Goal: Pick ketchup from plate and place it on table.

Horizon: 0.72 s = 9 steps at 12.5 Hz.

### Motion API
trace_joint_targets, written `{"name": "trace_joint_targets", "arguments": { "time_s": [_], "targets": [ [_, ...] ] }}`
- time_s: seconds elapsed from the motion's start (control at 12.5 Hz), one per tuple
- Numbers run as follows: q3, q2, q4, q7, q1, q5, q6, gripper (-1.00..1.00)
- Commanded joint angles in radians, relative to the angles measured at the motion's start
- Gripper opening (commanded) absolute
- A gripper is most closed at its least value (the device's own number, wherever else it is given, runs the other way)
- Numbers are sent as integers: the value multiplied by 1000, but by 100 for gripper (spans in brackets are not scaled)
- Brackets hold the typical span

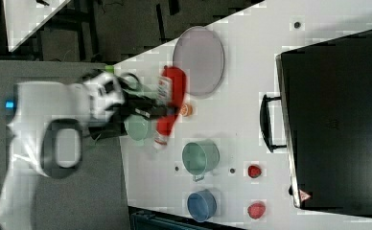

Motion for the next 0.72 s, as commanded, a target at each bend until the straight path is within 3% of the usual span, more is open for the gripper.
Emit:
{"name": "trace_joint_targets", "arguments": {
  "time_s": [0.08, 0.32, 0.56, 0.72],
  "targets": [
    [32, -76, -124, 119, 22, -4, 86, 16],
    [53, -96, -277, 126, 22, -15, 222, 16],
    [61, -85, -416, 163, 22, -117, 379, 16],
    [66, -51, -475, 203, 22, -122, 440, 16]
  ]
}}
